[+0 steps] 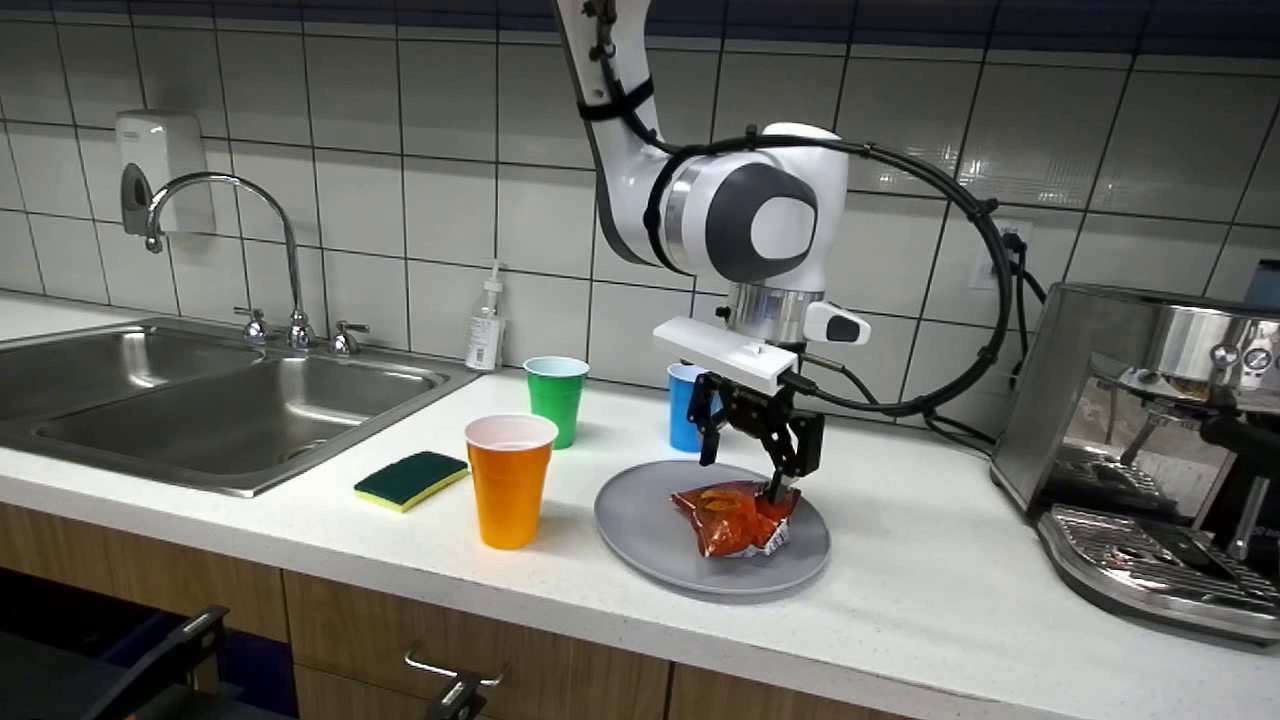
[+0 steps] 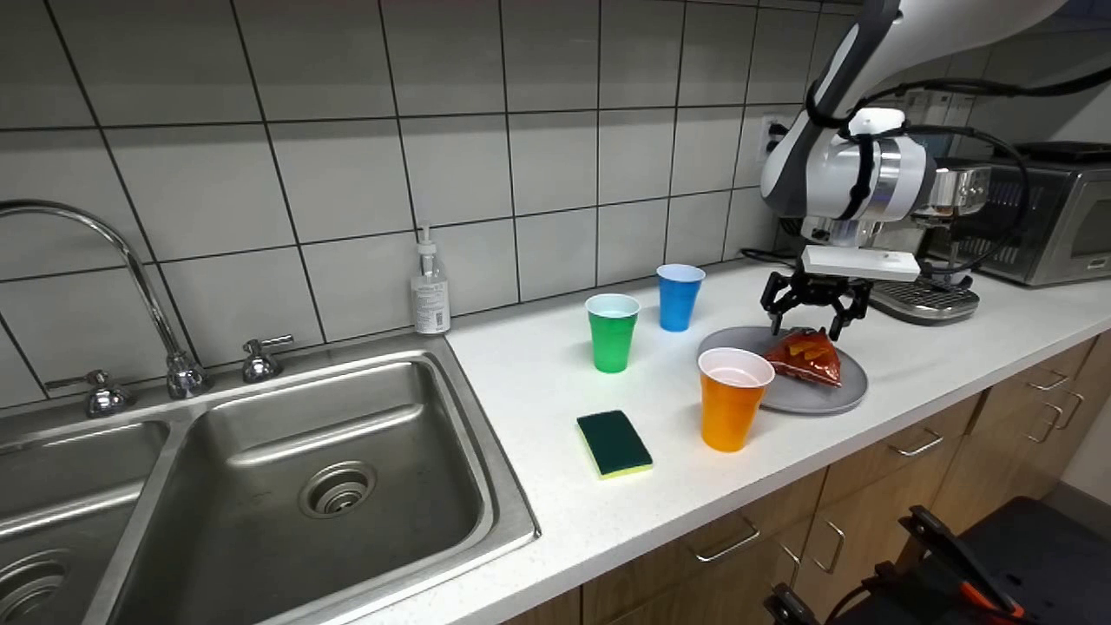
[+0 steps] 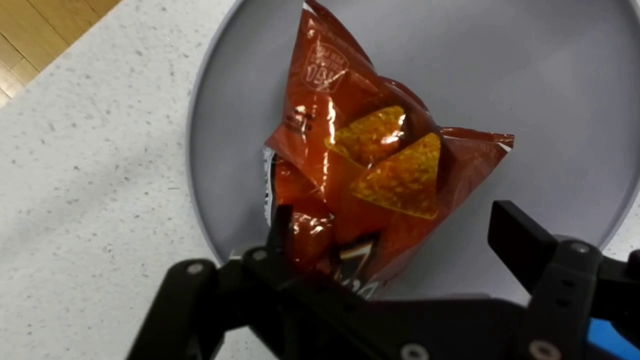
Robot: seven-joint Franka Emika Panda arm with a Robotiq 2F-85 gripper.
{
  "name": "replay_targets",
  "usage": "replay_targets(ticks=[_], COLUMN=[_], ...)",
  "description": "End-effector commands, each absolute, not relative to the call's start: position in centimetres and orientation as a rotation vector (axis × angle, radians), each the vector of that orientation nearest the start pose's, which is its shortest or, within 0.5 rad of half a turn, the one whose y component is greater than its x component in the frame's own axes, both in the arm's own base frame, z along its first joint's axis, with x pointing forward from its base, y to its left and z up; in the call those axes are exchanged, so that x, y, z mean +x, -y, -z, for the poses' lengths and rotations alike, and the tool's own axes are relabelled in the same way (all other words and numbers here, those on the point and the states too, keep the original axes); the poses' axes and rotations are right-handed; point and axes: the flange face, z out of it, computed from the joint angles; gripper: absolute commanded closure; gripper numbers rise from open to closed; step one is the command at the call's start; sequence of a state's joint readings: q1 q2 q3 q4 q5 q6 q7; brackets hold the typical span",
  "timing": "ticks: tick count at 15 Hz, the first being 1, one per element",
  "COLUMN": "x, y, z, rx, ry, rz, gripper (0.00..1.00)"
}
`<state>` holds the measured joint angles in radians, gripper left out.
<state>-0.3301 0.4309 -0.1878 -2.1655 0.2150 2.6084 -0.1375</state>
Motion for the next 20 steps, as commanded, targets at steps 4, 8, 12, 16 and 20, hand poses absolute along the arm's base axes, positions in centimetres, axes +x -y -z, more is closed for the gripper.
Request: replay_targets(ticks=[4, 8, 12, 16, 20], x=[49.2, 49.2, 49.2, 49.4, 49.6], y=[29.0, 29.0, 28.9, 28.7, 29.2], z=[-20.1, -20.2, -20.2, -20.7, -22.4], rx=[-2.989, -2.987, -2.989, -2.988, -2.970], ry=[-0.814, -0.810, -0.802, -0.798, -0.811], rz=[0.084, 0.084, 0.085, 0.101, 0.146], gripper=[0.49, 0.80, 1.00, 1.00, 1.00])
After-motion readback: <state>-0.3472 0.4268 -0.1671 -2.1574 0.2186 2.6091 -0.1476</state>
